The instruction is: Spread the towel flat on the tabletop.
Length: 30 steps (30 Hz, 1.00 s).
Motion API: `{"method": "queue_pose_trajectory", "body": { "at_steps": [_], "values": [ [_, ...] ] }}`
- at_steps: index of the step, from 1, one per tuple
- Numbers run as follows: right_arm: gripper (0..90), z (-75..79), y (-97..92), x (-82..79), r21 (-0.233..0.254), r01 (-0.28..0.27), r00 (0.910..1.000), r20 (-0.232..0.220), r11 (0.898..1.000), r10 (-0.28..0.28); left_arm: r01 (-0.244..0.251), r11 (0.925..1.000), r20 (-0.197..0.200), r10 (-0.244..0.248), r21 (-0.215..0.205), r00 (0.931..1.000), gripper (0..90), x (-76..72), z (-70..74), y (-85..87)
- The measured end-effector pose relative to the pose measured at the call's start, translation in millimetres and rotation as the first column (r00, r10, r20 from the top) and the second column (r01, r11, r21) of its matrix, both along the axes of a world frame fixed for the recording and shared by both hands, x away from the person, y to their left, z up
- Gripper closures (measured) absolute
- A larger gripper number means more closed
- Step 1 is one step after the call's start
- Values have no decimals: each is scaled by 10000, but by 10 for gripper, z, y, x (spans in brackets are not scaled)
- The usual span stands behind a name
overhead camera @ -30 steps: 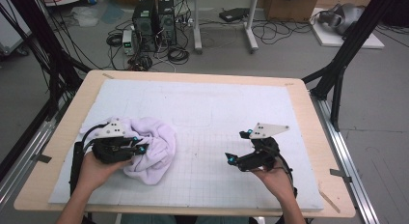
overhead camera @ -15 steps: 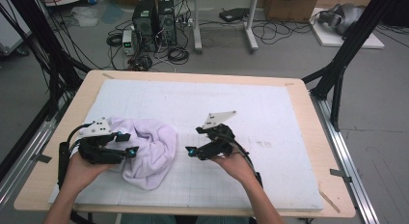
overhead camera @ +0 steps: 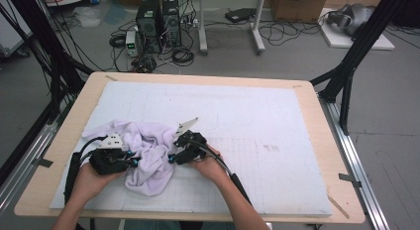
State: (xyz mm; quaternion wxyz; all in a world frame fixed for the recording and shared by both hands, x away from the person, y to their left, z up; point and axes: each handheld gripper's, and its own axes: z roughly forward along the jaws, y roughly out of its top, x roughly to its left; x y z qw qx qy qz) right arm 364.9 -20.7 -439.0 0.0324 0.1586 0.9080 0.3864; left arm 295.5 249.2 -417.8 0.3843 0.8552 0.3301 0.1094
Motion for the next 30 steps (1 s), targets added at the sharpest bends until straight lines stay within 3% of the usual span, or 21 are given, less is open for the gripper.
{"method": "queue_pose_trajectory", "body": {
  "at_steps": [1, 2, 3, 4, 5, 6, 11, 13, 14, 15, 17, 18, 20, 21, 23, 24, 25, 26, 28, 30],
  "values": [
    [606, -8, 14, -4, -73, -102, 9999, 18, 9999, 102, 10, 10000, -24, -10, -9, 10000, 797, 5, -2, 0],
    [606, -8, 14, -4, -73, -102, 9999, 18, 9999, 102, 7, 10000, -47, -7, -51, 10000, 797, 12, -2, -1],
    [684, -19, 23, -3, -109, -268, 9996, -128, 9996, 267, -14, 9999, -62, 13, -106, 10000, 806, 14, 2, -2],
    [834, -22, 22, 1, -39, -397, 9991, -130, 9992, 397, -72, 9999, -49, 72, -144, 10000, 824, 15, 10, -1],
    [860, -1, 15, -12, -180, -379, 9990, 239, 9991, 384, -115, 9997, -53, 114, -211, 9999, 828, 17, 19, 1],
    [864, 22, 0, -19, -273, -344, 9985, 412, 9990, 356, -183, 9994, -4, 183, -278, 9998, 830, 16, 29, 1],
    [874, 135, -200, -10, 170, -284, 9989, 371, 9995, 277, -184, 9991, 240, 193, -375, 9995, 835, 29, 113, -43],
    [876, 255, -440, -11, 498, 38, 9986, 523, 9988, -65, -184, 9985, 388, 204, -520, 9990, 836, 40, 160, -77],
    [876, 255, -440, -11, 498, 38, 9986, 523, 9988, -65, -195, 9981, 447, 221, -577, 9988, 836, 47, 185, -101],
    [878, 354, -607, -23, 723, 242, 9979, 580, 9971, -284, -153, 9982, 508, 182, -581, 9985, 837, 56, 211, -126],
    [878, 403, -687, -29, 847, 411, 9969, 633, 9956, -465, -94, 9979, 607, 133, -639, 9981, 837, 76, 262, -196],
    [877, 498, -837, -47, 1051, 563, 9950, 758, 9929, -645, -35, 9977, 656, 80, -674, 9978, 837, 81, 288, -236],
    [878, 543, -910, -63, 1038, 597, 9932, 931, 9928, -694, 112, 9972, 793, -54, -737, 9968, 838, 85, 346, -306],
    [878, 632, -1073, -106, 1109, 773, 9902, 1076, 9908, -893, 189, 9970, 843, -125, -755, 9964, 839, 89, 376, -341],
    [878, 683, -1166, -128, 1162, 882, 9886, 1116, 9893, -1012, 309, 9964, 1005, -230, -785, 9947, 839, 102, 435, -421],
    [877, 792, -1361, -168, 1425, 1144, 9838, 1213, 9832, -1321, 385, 9959, 1078, -295, -819, 9937, 840, 113, 468, -466],
    [877, 849, -1458, -190, 1494, 1244, 9809, 1304, 9809, -1443, 573, 9942, 1251, -457, -908, 9911, 842, 130, 541, -574],
    [877, 906, -1549, -217, 1513, 1320, 9792, 1338, 9796, -1526, 573, 9942, 1251, -457, -908, 9911, 842, 130, 541, -574],
    [877, 958, -1640, -239, 1538, 1401, 9770, 1391, 9781, -1618, 810, 9911, 1423, -656, -1054, 9876, 842, 133, 619, -689],
    [877, 1087, -1881, -323, 1546, 1695, 9702, 1475, 9733, -1924, 1080, 9868, 1589, -882, -1208, 9834, 842, 124, 686, -785]
  ]
}}
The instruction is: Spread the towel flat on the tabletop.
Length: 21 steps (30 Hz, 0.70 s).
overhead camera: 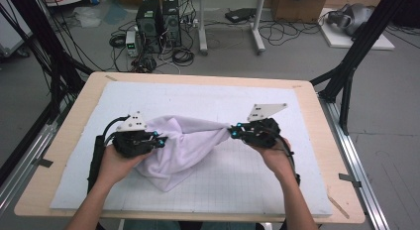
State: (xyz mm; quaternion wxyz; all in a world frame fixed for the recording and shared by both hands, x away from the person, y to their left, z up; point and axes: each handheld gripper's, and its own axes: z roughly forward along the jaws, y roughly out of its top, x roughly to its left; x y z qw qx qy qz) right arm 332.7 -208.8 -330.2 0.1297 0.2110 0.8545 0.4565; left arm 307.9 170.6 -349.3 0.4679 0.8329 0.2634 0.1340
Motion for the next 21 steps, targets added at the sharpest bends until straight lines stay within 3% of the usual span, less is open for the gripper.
{"method": "queue_pose_trajectory", "body": {
  "at_steps": [2, 5, 6, 7, 8, 10, 12, 14, 15, 16, 17, 21],
  "values": [
    [877, 25, -67, -33, -79, 27, 10000, 6, 10000, -27, 183, 9998, 78, -184, 113, 9998, 842, -22, 19, -68],
    [877, -7, -209, -138, -326, 34, 9997, -232, 9995, -42, 412, 9981, -213, -402, 456, 9990, 842, -72, -57, -121],
    [877, -64, -225, -175, -446, -37, 9990, -441, 9990, 17, 498, 9973, -275, -484, 548, 9985, 842, -108, -98, -132],
    [876, -225, -242, -244, -775, -178, 9969, -782, 9968, 117, 637, 9947, -460, -601, 809, 9971, 842, -184, -193, -125],
    [876, -225, -242, -244, -775, -178, 9969, -782, 9968, 117, 637, 9947, -460, -601, 809, 9971, 842, -184, -193, -125],
    [868, -488, -263, -315, -847, -327, 9896, -1421, 9959, 204, 656, 9933, -505, -610, 946, 9969, 833, -235, -300, -79],
    [860, -547, -267, -322, -796, -380, 9876, -1547, 9961, 253, 625, 9945, -619, -574, 837, 9964, 807, -229, -346, -1],
    [808, -576, -279, -323, -436, -356, 9871, -1575, 9984, 283, 540, 9969, -512, -511, 567, 9974, 679, -211, -300, 52],
    [693, -522, -281, -307, -43, -235, 9881, -1522, 9997, 226, 467, 9980, -431, -448, 437, 9981, 596, -201, -258, 65],
    [693, -522, -281, -307, -43, -235, 9881, -1522, 9997, 226, 425, 9982, -355, -411, 416, 9985, 596, -180, -206, 75],
    [621, -434, -275, -274, 167, -228, 9887, -1476, 9996, 251, 389, 9987, -319, -378, 343, 9988, 543, -152, -153, 82],
    [566, -307, -274, -220, 499, -103, 9935, -1129, 9987, 159, 269, 9995, -133, -267, 180, 9996, 534, 1, 22, 100]
  ]
}}
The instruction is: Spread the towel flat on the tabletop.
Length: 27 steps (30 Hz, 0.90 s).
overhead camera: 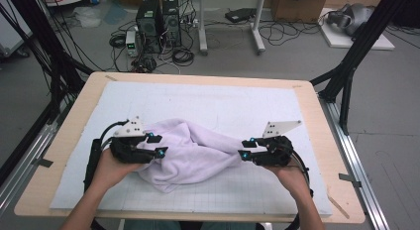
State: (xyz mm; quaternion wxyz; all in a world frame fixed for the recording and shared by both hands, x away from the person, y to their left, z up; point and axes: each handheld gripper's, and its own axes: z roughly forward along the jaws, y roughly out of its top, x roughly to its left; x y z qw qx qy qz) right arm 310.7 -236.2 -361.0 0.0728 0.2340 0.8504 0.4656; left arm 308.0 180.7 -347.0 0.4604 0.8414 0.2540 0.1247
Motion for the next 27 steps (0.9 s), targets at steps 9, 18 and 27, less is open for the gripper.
{"method": "queue_pose_trajectory", "body": {
  "at_steps": [9, 18, 27],
  "values": [
    [484, -255, 261, 333, -1162, 419, 9983, -355, 9923, -463, -380, 9932, -1274, 520, 1097, 9905, 494, 636, -341, -263],
    [537, -623, 412, 526, -2529, 329, 9873, -1424, 9669, -708, -86, 9750, -2484, 650, 2219, 9665, 818, 835, -646, -320],
    [868, -618, 397, 541, -2693, 33, 9892, -1402, 9630, -426, -439, 9802, -1638, 763, 1933, 9835, 874, 668, -402, -186]
  ]
}}
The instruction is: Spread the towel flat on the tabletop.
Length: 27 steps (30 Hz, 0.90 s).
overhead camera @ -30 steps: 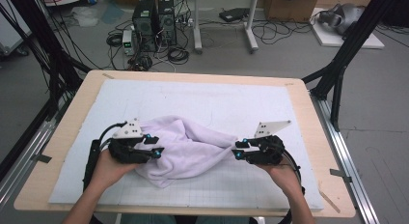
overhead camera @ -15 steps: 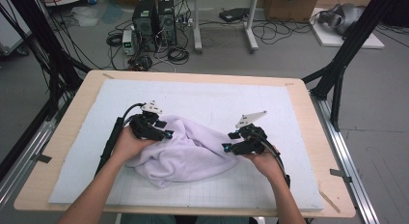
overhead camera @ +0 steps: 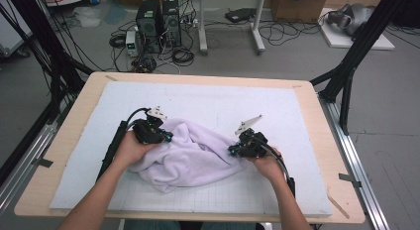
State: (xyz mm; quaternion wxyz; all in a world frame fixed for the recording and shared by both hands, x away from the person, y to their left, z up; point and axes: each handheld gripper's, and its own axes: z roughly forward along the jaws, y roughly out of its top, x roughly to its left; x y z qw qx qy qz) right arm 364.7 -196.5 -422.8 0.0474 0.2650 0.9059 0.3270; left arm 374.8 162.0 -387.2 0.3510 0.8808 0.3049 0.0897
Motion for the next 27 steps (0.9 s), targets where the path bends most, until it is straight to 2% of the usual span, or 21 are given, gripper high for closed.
{"method": "queue_pose_trajectory", "body": {
  "at_steps": [1, 2, 3, 5, 9, 10, 13, 15, 17, 19, 21, 23, 25, 27],
  "values": [
    [869, 37, -32, -10, 229, 46, 9999, 154, 9997, -50, 43, 10000, 143, -43, -31, 9999, 875, -32, 44, 44],
    [869, 147, -100, -58, 543, 185, 9981, 578, 9984, -217, -40, 9998, 271, 46, -197, 9996, 876, -84, 76, 78],
    [869, 147, -100, -58, 543, 185, 9981, 578, 9984, -217, -21, 9998, 433, 29, -187, 9991, 876, -130, 106, 117],
    [869, 263, -175, -112, 912, 237, 9955, 896, 9955, -319, -54, 9999, 682, 63, -140, 9976, 877, -244, 139, 170],
    [869, 416, -227, -304, 1027, 36, 9925, 1212, 9947, -161, 53, 9998, 1151, -30, -202, 9933, 876, -531, 176, 257],
    [870, 425, -228, -363, 931, -98, 9915, 1299, 9956, -24, 138, 9997, 1216, -112, -210, 9925, 876, -597, 174, 282],
    [869, 375, -227, -509, 949, -289, 9933, 1145, 9951, 180, 191, 9998, 1328, -186, -25, 9910, 877, -769, 112, 349],
    [869, 301, -222, -588, 1050, -463, 9944, 994, 9934, 358, 193, 9997, 1247, -177, -115, 9920, 877, -863, 54, 397],
    [869, 213, -185, -646, 910, -662, 9954, 747, 9936, 595, 228, 9997, 1222, -219, -60, 9923, 876, -933, 17, 442],
    [860, 147, -143, -672, 843, -950, 9947, 484, 9919, 911, 237, 9996, 1095, -218, -162, 9937, 876, -959, 17, 482],
    [784, 170, -135, -662, 1026, -1043, 9934, 581, 9892, 987, 264, 9992, 1099, -230, -299, 9937, 873, -945, 71, 499],
    [711, 258, -175, -603, 1549, -710, 9957, 694, 9854, 609, 361, 9982, 1218, -300, -481, 9921, 846, -889, 178, 492],
    [676, 352, -220, -526, 1673, -401, 9955, 917, 9851, 250, 260, 9971, 1435, -155, -717, 9895, 730, -791, 306, 458],
    [629, 400, -241, -435, 1728, -105, 9938, 1106, 9849, -88, 261, 9942, 1348, -118, -1047, 9908, 669, -649, 395, 393]
  ]
}}
